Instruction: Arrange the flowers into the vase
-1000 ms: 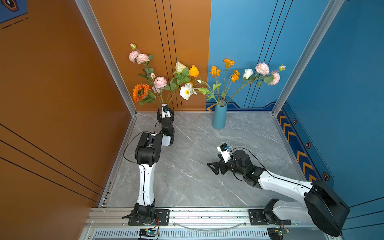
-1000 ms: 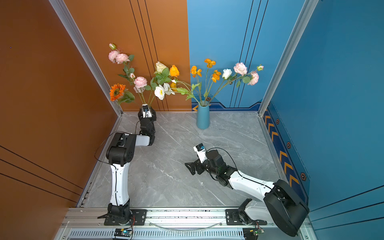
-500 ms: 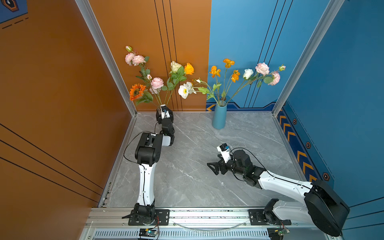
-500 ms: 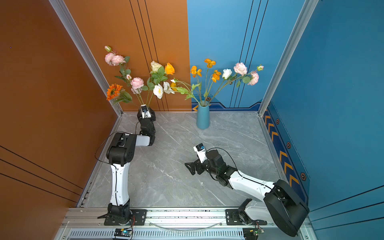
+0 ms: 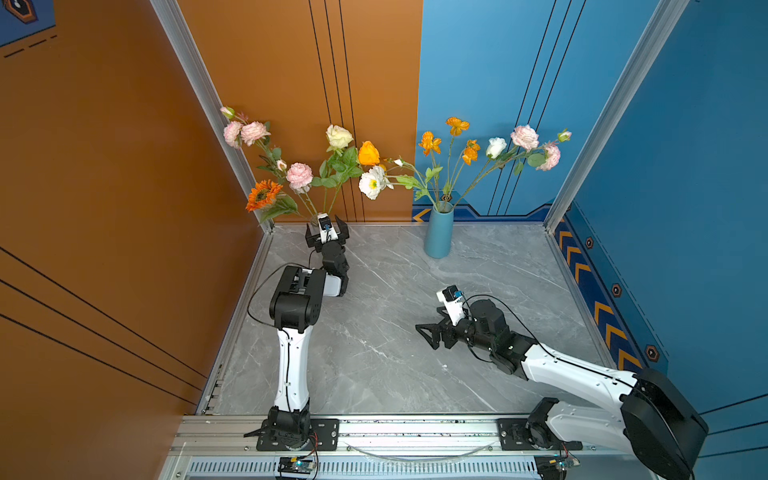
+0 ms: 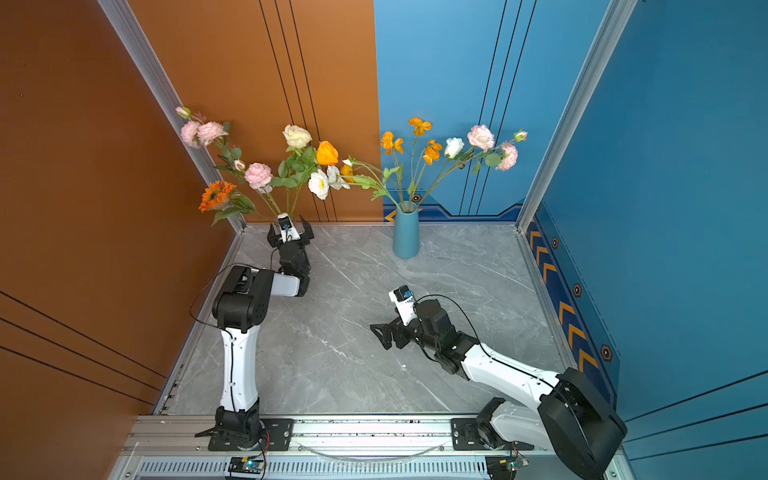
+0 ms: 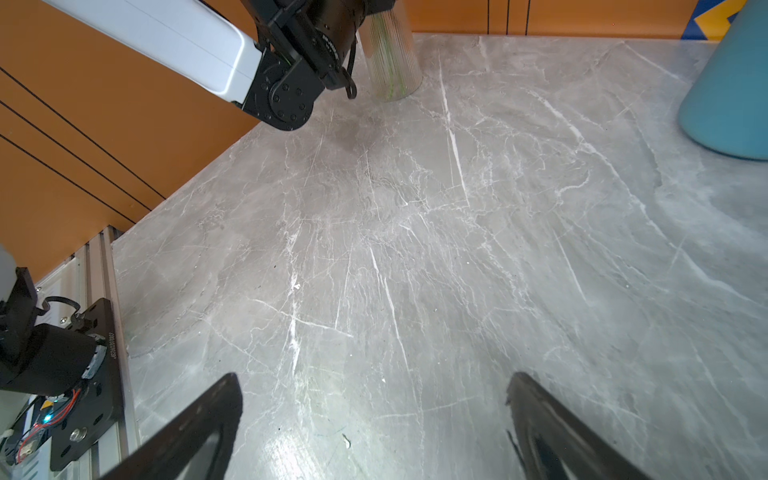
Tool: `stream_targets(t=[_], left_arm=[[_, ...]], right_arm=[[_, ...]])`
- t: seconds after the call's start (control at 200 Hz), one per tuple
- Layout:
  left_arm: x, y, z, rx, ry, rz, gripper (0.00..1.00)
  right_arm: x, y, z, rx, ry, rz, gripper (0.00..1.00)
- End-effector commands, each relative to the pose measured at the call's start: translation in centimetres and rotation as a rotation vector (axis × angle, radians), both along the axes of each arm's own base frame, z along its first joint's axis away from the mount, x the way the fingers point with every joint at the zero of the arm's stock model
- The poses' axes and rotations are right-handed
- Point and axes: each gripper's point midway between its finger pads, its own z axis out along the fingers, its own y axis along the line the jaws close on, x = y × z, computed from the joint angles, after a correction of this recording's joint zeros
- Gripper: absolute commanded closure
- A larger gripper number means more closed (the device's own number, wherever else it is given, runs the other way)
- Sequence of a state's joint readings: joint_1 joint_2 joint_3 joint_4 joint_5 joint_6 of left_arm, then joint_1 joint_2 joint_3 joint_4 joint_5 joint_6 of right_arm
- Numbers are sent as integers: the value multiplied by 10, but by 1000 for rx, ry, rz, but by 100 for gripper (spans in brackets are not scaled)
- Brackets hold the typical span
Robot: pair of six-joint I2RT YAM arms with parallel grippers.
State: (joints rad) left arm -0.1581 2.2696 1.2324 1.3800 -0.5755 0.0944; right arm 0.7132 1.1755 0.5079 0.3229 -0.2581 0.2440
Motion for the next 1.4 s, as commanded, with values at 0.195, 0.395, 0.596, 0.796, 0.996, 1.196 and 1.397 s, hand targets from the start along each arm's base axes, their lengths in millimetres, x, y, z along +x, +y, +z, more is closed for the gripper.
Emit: stream_targets(t=[0.195, 0.395, 0.596, 0.796, 0.996, 1.196, 1.397], left_arm=[[-58, -13, 8, -96, 1, 11, 2], [-84, -38, 7, -74, 39, -14, 2], [-120, -39, 5, -104, 60, 4, 2], [-165, -51, 11, -72, 85, -74, 2], [-226, -50, 9, -20, 200, -112, 2], [-263, -8, -3, 25, 411, -30, 2], [-261, 31, -62, -32, 540, -86, 2]], right_arm=[[-7, -13, 13, 37, -13, -38, 0], [-16, -31, 12, 12, -14, -79, 0], [-15, -66, 4, 15, 12, -207, 0], [-16, -95, 2, -2, 42, -305, 0], [-11, -142, 3, -24, 53, -467, 0], [14, -218, 2, -1, 85, -773, 0], [48, -288, -7, -5, 35, -1018, 0]])
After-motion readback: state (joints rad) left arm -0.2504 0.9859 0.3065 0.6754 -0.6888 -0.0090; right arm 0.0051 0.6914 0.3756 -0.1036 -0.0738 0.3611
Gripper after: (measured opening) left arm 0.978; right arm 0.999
